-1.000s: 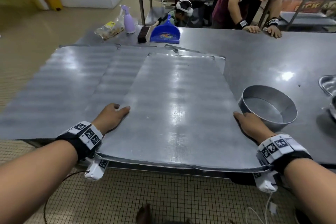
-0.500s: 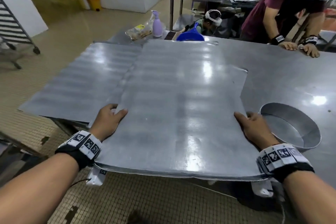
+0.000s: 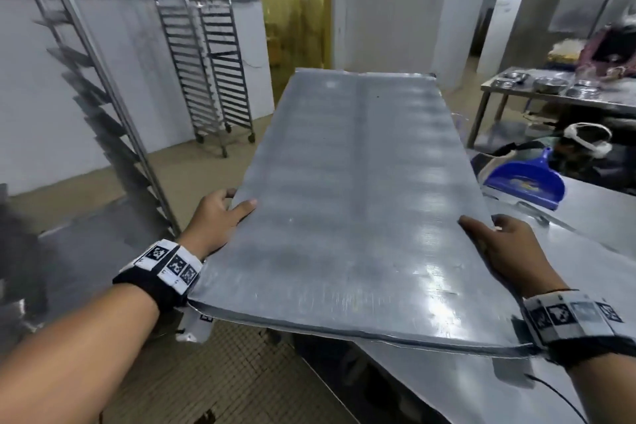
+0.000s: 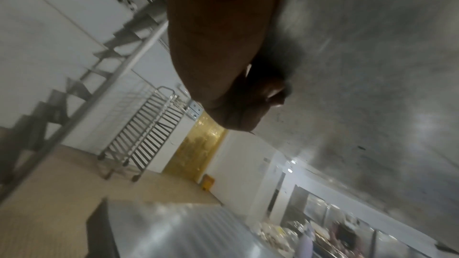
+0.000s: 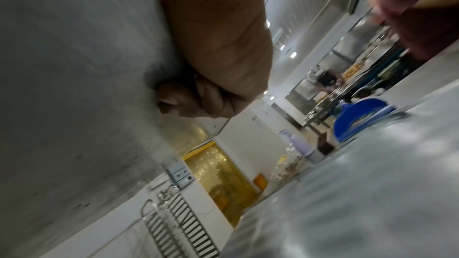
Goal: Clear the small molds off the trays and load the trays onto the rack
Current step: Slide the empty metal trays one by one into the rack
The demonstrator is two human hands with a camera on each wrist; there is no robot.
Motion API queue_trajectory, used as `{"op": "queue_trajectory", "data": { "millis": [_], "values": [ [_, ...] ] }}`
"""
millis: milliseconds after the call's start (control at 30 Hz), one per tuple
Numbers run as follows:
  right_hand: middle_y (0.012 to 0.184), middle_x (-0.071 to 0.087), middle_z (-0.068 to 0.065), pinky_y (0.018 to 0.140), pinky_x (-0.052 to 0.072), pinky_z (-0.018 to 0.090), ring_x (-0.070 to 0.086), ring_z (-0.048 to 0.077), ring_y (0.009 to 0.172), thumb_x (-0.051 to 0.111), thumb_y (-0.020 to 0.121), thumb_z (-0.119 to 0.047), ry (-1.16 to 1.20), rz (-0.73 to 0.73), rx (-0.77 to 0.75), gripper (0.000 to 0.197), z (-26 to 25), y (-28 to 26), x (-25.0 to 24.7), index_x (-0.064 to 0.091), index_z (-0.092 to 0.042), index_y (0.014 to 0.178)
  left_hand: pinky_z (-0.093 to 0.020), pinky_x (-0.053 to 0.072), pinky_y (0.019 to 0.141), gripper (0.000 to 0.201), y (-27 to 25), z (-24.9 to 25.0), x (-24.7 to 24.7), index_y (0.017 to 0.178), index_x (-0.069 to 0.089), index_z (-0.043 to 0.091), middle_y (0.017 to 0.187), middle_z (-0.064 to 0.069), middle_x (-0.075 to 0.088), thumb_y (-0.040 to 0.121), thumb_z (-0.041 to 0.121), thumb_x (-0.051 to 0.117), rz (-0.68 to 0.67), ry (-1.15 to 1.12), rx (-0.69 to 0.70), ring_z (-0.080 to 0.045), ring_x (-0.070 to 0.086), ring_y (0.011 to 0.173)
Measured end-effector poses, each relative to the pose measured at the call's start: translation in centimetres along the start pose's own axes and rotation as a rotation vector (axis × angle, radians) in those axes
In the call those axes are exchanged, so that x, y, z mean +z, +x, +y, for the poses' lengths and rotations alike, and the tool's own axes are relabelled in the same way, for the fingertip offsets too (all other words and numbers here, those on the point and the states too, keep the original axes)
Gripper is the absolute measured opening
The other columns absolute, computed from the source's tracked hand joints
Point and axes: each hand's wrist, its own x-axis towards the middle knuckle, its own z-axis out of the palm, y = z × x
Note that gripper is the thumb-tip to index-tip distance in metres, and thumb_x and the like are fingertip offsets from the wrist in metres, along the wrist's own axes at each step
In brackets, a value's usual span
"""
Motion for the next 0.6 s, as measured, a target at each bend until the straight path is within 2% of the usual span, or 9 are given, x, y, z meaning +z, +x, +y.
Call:
{"op": "queue_trajectory", "data": {
  "millis": [67, 100, 167, 267, 333, 367, 400, 500, 600],
  "values": [
    [0.088, 0.078, 0.003, 0.090, 0.057, 0.050, 0.074, 0.024, 0.087, 0.078, 0.081, -0.043, 0.031, -0.063, -0.040, 0.036, -1.4, 1.0, 2.1, 0.071, -0.012, 0.096, -0.030, 0.060, 0.076, 0.011, -0.5, -0.1, -2.6, 0.093, 0.066, 0.019, 0.081, 0.007, 0.078, 0.089, 0.016, 0.076, 0.060, -0.041, -0.026, -0.024, 0.071, 0.089],
    [0.088, 0.078, 0.003, 0.090, 0.057, 0.049, 0.074, 0.023, 0.087, 0.079, 0.079, -0.043, 0.039, -0.092, -0.048, 0.037, -1.8, 1.7, 3.0, 0.071, -0.011, 0.095, -0.035, 0.061, 0.078, 0.013, -1.0, -0.2, -3.8, 0.094, 0.066, 0.018, 0.086, 0.001, 0.078, 0.087, 0.016, 0.077, 0.098, -0.062, -0.040, -0.025, 0.072, 0.088],
    [0.089, 0.078, 0.004, 0.084, 0.058, 0.044, 0.074, 0.020, 0.082, 0.082, 0.074, -0.049, 0.026, -0.142, -0.068, 0.043, -2.1, 3.4, 4.7, 0.072, -0.012, 0.093, -0.036, 0.062, 0.075, 0.018, -2.6, 0.3, -5.5, 0.097, 0.065, 0.016, 0.093, -0.006, 0.077, 0.085, 0.018, 0.078, 0.161, -0.070, -0.056, -0.023, 0.073, 0.085],
    [0.090, 0.077, 0.001, 0.082, 0.059, 0.041, 0.072, 0.020, 0.085, 0.082, 0.064, -0.067, 0.026, -0.255, -0.130, 0.065, -3.4, 4.6, 6.7, 0.071, -0.012, 0.098, -0.038, 0.060, 0.076, 0.032, -6.1, 0.5, -7.5, 0.100, 0.065, 0.017, 0.093, -0.004, 0.078, 0.078, 0.031, 0.083, 0.293, -0.023, -0.078, -0.023, 0.075, 0.083],
    [0.079, 0.075, 0.000, 0.064, 0.056, 0.025, 0.071, 0.016, 0.073, 0.082, 0.072, -0.056, 0.038, -0.316, -0.159, 0.054, -4.4, 4.7, 8.0, 0.070, -0.008, 0.092, -0.042, 0.062, 0.075, 0.045, -8.8, 0.5, -8.9, 0.104, 0.065, 0.014, 0.093, -0.006, 0.078, 0.073, 0.039, 0.086, 0.356, 0.029, -0.110, -0.024, 0.076, 0.081],
    [0.070, 0.072, 0.000, 0.053, 0.050, 0.016, 0.066, 0.012, 0.062, 0.081, 0.077, -0.046, 0.051, -0.364, -0.161, 0.045, -5.1, 4.5, 8.9, 0.068, -0.005, 0.088, -0.044, 0.062, 0.075, 0.047, -10.5, 0.5, -9.5, 0.104, 0.065, 0.012, 0.093, -0.008, 0.078, 0.073, 0.039, 0.087, 0.403, 0.041, -0.122, -0.027, 0.076, 0.081],
    [0.065, 0.069, -0.001, 0.048, 0.045, 0.013, 0.061, 0.009, 0.056, 0.081, 0.078, -0.042, 0.071, -0.410, -0.168, 0.042, -5.5, 4.0, 9.7, 0.067, -0.003, 0.086, -0.045, 0.062, 0.076, 0.048, -12.1, 0.6, -10.0, 0.103, 0.066, 0.011, 0.094, -0.010, 0.078, 0.073, 0.040, 0.088, 0.447, 0.039, -0.129, -0.029, 0.076, 0.083],
    [0.063, 0.069, -0.003, 0.055, 0.044, 0.023, 0.058, 0.009, 0.052, 0.083, 0.070, -0.054, 0.109, -0.573, -0.162, 0.055, -6.3, 3.2, 12.8, 0.069, -0.004, 0.089, -0.032, 0.062, 0.072, 0.039, -16.9, 0.8, -11.4, 0.107, 0.067, 0.005, 0.102, -0.012, 0.076, 0.080, 0.030, 0.083, 0.563, 0.052, -0.143, -0.027, 0.074, 0.089],
    [0.049, 0.060, -0.002, 0.043, 0.038, 0.014, 0.049, 0.004, 0.042, 0.080, 0.083, -0.027, 0.142, -0.683, -0.155, 0.034, -7.3, 1.5, 16.5, 0.062, 0.001, 0.077, -0.020, 0.058, 0.066, 0.018, -21.6, 0.8, -13.3, 0.101, 0.069, 0.010, 0.094, -0.003, 0.075, 0.087, 0.019, 0.077, 0.667, 0.112, -0.182, -0.012, 0.073, 0.078]
  ]
}}
